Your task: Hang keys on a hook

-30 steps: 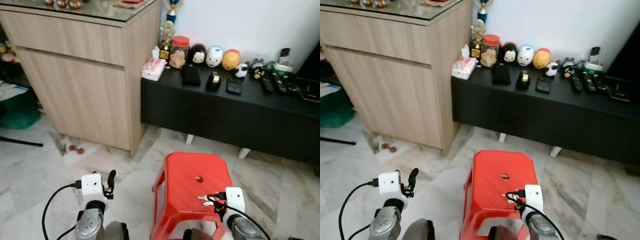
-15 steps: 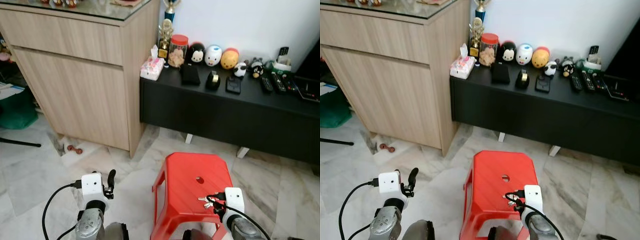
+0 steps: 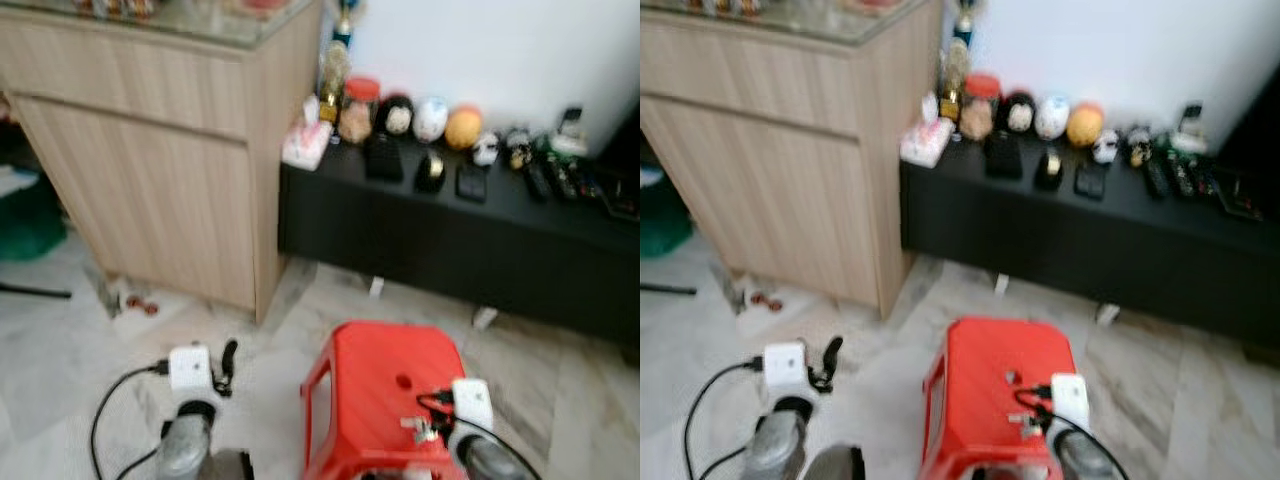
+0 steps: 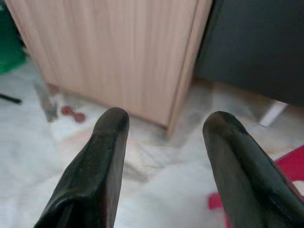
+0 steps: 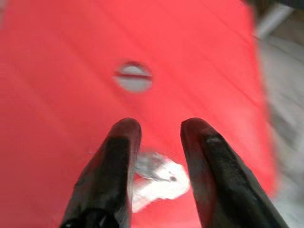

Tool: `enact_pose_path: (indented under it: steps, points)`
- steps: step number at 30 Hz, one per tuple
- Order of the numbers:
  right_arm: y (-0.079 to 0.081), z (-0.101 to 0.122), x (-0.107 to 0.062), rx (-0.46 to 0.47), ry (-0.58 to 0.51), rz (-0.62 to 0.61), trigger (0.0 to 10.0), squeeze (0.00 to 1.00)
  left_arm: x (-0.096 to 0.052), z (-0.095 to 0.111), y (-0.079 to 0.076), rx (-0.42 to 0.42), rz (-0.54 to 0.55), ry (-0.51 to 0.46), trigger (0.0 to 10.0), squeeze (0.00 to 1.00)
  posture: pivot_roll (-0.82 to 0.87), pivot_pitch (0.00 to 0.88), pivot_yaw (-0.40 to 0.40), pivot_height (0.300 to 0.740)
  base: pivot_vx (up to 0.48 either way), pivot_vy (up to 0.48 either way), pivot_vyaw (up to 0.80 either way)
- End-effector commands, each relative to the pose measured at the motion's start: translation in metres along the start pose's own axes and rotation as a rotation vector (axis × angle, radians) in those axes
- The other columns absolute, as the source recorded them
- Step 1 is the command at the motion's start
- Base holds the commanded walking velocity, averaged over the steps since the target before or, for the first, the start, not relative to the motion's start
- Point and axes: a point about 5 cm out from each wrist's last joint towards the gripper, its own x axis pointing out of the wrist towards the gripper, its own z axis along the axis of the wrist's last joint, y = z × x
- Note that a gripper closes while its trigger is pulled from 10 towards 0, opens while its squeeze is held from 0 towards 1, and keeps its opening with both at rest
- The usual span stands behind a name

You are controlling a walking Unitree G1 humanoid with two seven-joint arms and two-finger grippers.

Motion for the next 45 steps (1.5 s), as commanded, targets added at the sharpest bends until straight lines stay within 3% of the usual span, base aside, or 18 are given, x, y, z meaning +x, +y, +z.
enact_pose_path:
  steps: [1, 18, 24, 32, 45]
  points:
    - [-0.013, -0.012, -0.004, -0.007, 0.044, -0.028, 10.0, 0.0, -0.002, -0.003, -0.013, -0.023, -0.028, 0.013, 10.0, 0.0, 0.03, 0.029, -0.142, 0.639, 0.0, 0.0, 0.0]
    - [-0.019, -0.016, -0.007, 0.009, 0.033, -0.04, 10.0, 0.0, -0.004, -0.005, -0.015, -0.021, -0.04, 0.018, 10.0, 0.0, 0.03, 0.04, -0.142, 0.639, 0.0, 0.0, 0.0]
    - [-0.022, -0.003, -0.004, 0.029, 0.0, -0.059, 10.0, 0.0, -0.005, -0.005, -0.015, -0.019, -0.04, 0.017, 10.0, 0.0, 0.03, 0.042, -0.14, 0.639, 0.0, 0.0, 0.0]
    - [-0.021, 0.009, -0.002, 0.039, -0.037, -0.044, 10.0, 0.0, -0.005, -0.005, -0.016, -0.021, -0.042, 0.018, 10.0, 0.0, 0.03, 0.042, -0.14, 0.595, 0.0, 0.0, 0.0]
    - [-0.01, 0.044, 0.004, 0.091, -0.162, 0.028, 10.0, 0.0, -0.005, -0.005, -0.016, -0.022, -0.042, 0.017, 10.0, 0.0, 0.03, 0.045, -0.14, 0.595, 0.0, 0.0, 0.0]
